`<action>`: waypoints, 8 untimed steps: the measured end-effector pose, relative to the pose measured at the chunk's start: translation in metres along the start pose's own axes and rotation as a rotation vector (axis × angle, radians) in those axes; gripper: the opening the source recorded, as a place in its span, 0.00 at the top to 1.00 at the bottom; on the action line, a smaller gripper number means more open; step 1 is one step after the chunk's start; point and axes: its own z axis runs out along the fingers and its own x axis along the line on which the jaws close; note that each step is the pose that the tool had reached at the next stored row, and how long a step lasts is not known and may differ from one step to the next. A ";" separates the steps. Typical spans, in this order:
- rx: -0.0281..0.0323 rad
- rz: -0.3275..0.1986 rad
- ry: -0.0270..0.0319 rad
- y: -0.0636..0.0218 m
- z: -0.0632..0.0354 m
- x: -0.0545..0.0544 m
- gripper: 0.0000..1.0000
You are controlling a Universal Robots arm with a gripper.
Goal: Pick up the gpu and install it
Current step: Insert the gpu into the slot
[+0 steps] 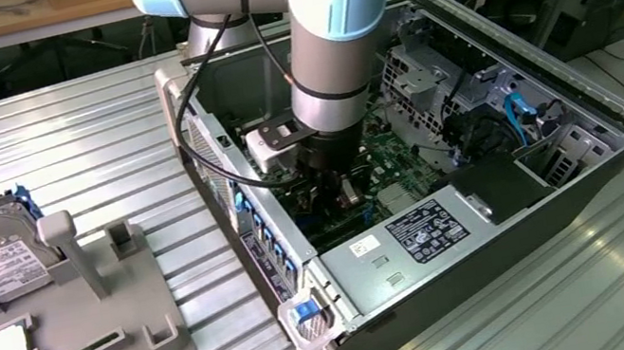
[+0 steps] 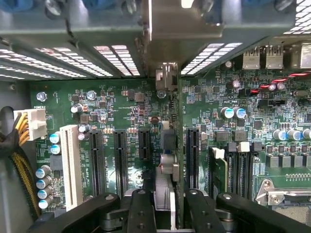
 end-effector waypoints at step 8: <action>0.0124 0.000 -0.0006 -0.0002 -0.0239 -0.002 0.66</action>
